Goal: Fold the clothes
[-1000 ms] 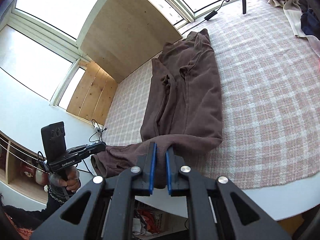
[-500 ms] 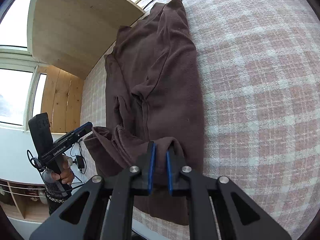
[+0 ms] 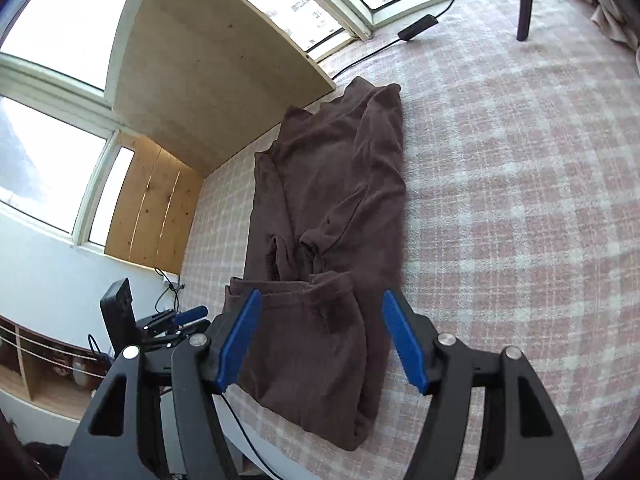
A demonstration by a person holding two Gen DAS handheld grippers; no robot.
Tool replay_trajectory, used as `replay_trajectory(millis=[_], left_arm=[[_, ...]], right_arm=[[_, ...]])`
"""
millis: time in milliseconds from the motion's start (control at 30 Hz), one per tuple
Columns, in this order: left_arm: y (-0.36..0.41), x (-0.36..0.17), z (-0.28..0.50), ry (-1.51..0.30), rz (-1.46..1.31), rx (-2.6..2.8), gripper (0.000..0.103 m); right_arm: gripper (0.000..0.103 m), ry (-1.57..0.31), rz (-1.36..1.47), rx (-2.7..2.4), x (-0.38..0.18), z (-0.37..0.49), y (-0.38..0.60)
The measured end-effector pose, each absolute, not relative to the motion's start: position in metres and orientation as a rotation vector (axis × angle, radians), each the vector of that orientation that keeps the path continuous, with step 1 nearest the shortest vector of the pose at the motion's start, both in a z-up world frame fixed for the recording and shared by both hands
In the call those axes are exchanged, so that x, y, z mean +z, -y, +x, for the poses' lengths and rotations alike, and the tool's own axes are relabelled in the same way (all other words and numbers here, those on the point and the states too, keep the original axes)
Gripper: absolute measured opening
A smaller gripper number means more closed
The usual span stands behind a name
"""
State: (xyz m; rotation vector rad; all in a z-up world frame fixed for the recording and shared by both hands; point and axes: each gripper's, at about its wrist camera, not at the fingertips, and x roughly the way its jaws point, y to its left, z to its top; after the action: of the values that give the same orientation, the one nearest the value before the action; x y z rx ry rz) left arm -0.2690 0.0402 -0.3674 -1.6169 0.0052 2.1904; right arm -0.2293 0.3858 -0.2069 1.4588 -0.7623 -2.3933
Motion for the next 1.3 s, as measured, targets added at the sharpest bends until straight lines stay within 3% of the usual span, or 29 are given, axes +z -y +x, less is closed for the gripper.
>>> replay_trajectory(millis=[67,200,233,267,300,367,467,500,533,567,633,667,733,767,1000,1067,1133,1167,1200,1233,1300], left_arm=[[-0.045,-0.376,-0.275,0.01,-1.619,2.166,0.039],[-0.054,-0.387,-0.291,0.035,-1.604,2.138,0.037],[-0.055,-0.39,-0.294,0.048,-1.604,2.13,0.035],[-0.056,-0.391,-0.295,0.057,-1.598,2.124,0.022],[-0.058,-0.388,-0.292,0.04,-1.586,2.129,0.0],[-0.061,-0.382,-0.288,0.0,-1.56,2.145,0.0],[-0.052,-0.368,-0.285,-0.124,-1.488,2.27,0.0],[-0.047,-0.375,-0.291,-0.124,-1.539,2.269,0.0],[-0.043,-0.38,-0.297,-0.122,-1.584,2.266,0.0],[-0.039,-0.376,-0.297,-0.105,-1.575,2.259,0.0],[-0.032,-0.368,-0.296,-0.075,-1.555,2.244,0.001],[-0.033,-0.359,-0.289,-0.081,-1.516,2.227,0.005],[-0.035,-0.352,-0.271,-0.074,-1.5,2.16,0.033],[-0.036,-0.349,-0.262,-0.071,-1.492,2.126,0.036],[-0.049,-0.379,-0.213,0.004,-1.593,1.969,0.035],[-0.054,-0.389,-0.218,0.043,-1.61,1.965,0.03],[-0.056,-0.392,-0.219,0.071,-1.603,1.95,0.014],[-0.057,-0.39,-0.218,0.067,-1.596,1.955,0.012],[-0.058,-0.386,-0.216,0.04,-1.585,1.968,0.01],[-0.058,-0.38,-0.214,0.024,-1.574,1.987,0.009],[-0.054,-0.366,-0.211,0.016,-1.542,2.033,0.009]], right_arm=[[0.063,0.53,1.527,-2.468,-0.216,-0.227,-0.373],[0.062,0.537,1.557,-2.434,-0.231,-0.23,-0.371],[0.056,0.542,1.563,-2.424,-0.235,-0.231,-0.37],[0.034,0.548,1.569,-2.414,-0.238,-0.232,-0.37],[0.024,0.554,1.575,-2.403,-0.242,-0.233,-0.369],[0.018,0.565,1.587,-2.383,-0.249,-0.235,-0.368],[0.017,0.535,1.62,-2.396,-0.256,-0.237,-0.374],[0.021,0.492,1.665,-2.406,-0.261,-0.241,-0.376],[0.033,0.46,1.723,-2.407,-0.265,-0.243,-0.375],[0.038,0.45,1.744,-2.422,-0.264,-0.243,-0.376],[0.038,0.46,1.677,-2.461,-0.245,-0.23,-0.375],[0.039,0.464,1.631,-2.468,-0.235,-0.22,-0.373],[0.044,0.472,1.54,-2.48,-0.213,-0.2,-0.37],[0.047,0.459,1.527,-2.479,-0.209,-0.189,-0.364],[0.047,0.296,1.558,-2.403,-0.231,-0.16,-0.321],[0.047,0.246,1.569,-2.376,-0.24,-0.155,-0.31],[0.047,0.198,1.58,-2.348,-0.249,-0.149,-0.298],[0.047,0.174,1.585,-2.334,-0.253,-0.147,-0.292],[0.044,0.133,1.594,-2.329,-0.254,-0.148,-0.287],[0.031,0.09,1.604,-2.325,-0.255,-0.149,-0.283],[0.026,0.07,1.6,-2.319,-0.248,-0.15,-0.282]])
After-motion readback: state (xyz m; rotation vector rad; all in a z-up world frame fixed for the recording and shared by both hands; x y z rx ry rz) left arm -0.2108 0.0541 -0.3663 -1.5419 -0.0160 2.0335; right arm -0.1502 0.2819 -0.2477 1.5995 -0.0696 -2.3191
